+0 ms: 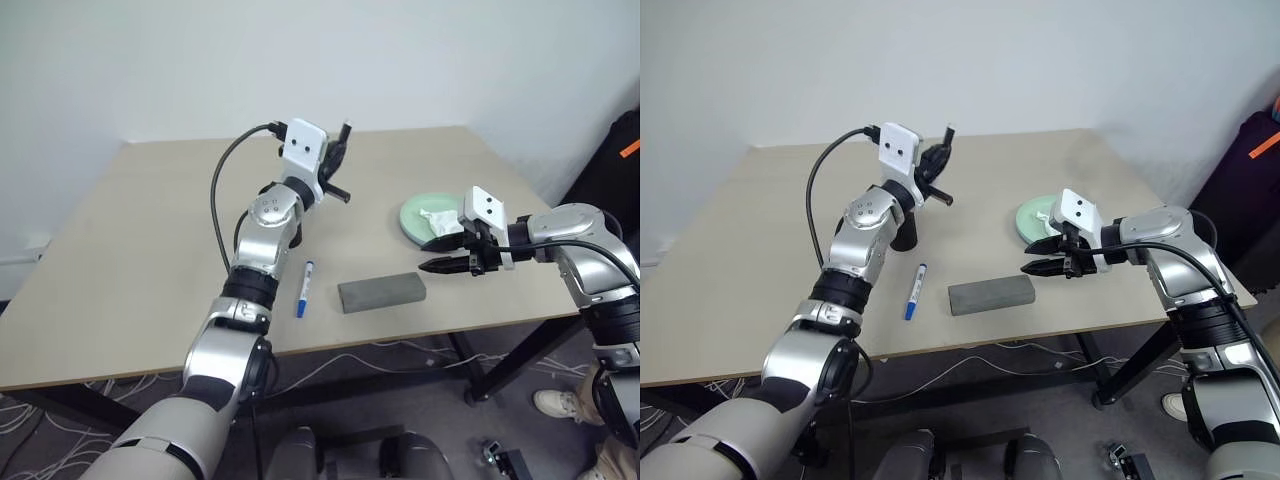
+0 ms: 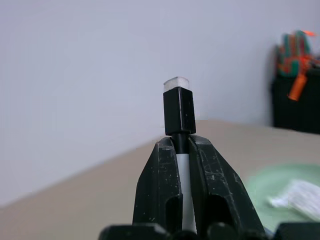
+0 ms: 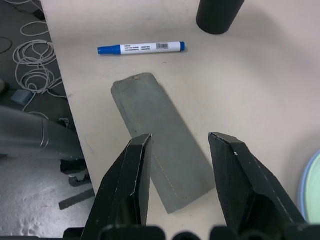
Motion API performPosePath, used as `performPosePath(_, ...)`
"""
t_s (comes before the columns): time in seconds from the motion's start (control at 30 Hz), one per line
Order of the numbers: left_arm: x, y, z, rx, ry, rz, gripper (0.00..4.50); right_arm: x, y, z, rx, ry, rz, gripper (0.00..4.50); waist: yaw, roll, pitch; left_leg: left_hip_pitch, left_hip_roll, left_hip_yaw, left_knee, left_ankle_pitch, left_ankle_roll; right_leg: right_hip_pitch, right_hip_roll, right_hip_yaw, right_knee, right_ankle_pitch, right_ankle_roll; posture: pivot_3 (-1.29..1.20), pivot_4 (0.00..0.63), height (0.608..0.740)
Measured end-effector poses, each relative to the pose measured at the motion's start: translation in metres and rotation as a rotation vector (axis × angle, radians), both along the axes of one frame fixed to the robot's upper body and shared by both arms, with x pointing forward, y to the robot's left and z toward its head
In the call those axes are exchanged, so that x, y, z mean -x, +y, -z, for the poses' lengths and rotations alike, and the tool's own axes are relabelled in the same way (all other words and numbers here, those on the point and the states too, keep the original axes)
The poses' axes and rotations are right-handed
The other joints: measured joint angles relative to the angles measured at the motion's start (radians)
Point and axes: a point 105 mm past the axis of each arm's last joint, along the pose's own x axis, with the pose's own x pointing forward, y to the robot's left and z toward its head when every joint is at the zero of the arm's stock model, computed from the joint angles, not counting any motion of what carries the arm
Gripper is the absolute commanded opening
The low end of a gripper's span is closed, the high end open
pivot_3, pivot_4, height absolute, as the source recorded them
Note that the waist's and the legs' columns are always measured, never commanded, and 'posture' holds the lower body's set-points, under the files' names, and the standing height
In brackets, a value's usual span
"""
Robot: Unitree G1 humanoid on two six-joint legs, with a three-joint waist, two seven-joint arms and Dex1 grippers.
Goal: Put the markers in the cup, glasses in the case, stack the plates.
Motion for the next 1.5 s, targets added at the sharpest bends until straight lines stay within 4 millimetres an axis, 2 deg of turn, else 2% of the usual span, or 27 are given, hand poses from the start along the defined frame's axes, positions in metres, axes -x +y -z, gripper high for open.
performPosePath(0.1, -0.006, 0.010, -0.002, 0.017, -0.042, -0.083, 0.01, 0.000, 0.001, 0.000, -0.002, 0.000, -0.001, 1.95, 0.000, 0.000, 0.000, 0.000, 0.000, 0.000, 0.000, 0.000, 0.000, 0.000, 0.000, 0.000, 0.000, 0.000, 0.000, 0.00, 0.000, 0.716)
performPosePath(0.5, -0.014, 0.061, 0.017, -0.020, -0.062, -0.321, 0.01, 0.001, 0.000, 0.002, -0.003, 0.008, 0.002, 1.95, 0.002, 0.000, 0.000, -0.001, 0.000, 0.000, -0.001, 0.000, 0.000, -0.001, -0.001, -0.001, 0.000, 0.000, 0.000, 0.00, 0.000, 0.716)
performPosePath(0.87, -0.014, 0.066, 0.023, -0.038, -0.051, -0.337, 0.01, 0.002, 0.001, 0.002, -0.003, 0.009, -0.002, 1.95, 0.006, 0.000, 0.000, -0.001, 0.000, -0.001, -0.001, 0.000, 0.000, -0.001, -0.001, -0.001, 0.000, 0.000, 0.000, 0.00, 0.000, 0.716)
performPosePath(1.0, -0.014, 0.067, 0.025, -0.039, -0.040, -0.334, 1.20, 0.002, 0.001, 0.002, -0.003, 0.009, -0.002, 1.95, 0.006, 0.000, 0.000, -0.001, 0.000, -0.001, -0.001, 0.000, 0.000, -0.001, -0.001, -0.001, 0.000, 0.000, 0.000, 0.00, 0.000, 0.716)
performPosePath(1.13, -0.014, 0.068, 0.026, -0.043, -0.037, -0.339, 2.65, 0.002, 0.001, 0.002, -0.003, 0.009, -0.002, 1.95, 0.006, 0.000, 0.000, -0.001, 0.000, -0.001, -0.001, 0.000, 0.000, -0.001, -0.001, -0.001, 0.000, 0.000, 0.000, 0.00, 0.000, 0.716)
performPosePath(1.4, -0.014, 0.068, 0.029, -0.055, -0.031, -0.334, 2.65, 0.002, 0.001, 0.002, -0.003, 0.009, -0.002, 1.95, 0.006, 0.000, 0.000, -0.001, 0.000, -0.001, -0.001, 0.000, 0.000, -0.001, -0.001, -0.001, 0.000, 0.000, 0.000, 0.00, 0.000, 0.716)
performPosePath(1.5, -0.014, 0.062, 0.031, -0.071, -0.007, -0.280, 2.65, 0.002, 0.001, 0.002, -0.003, 0.010, -0.003, 1.95, 0.006, 0.000, 0.000, -0.001, 0.000, -0.001, -0.001, 0.000, 0.000, -0.001, -0.001, -0.001, 0.000, 0.000, 0.000, 0.00, 0.000, 0.716)
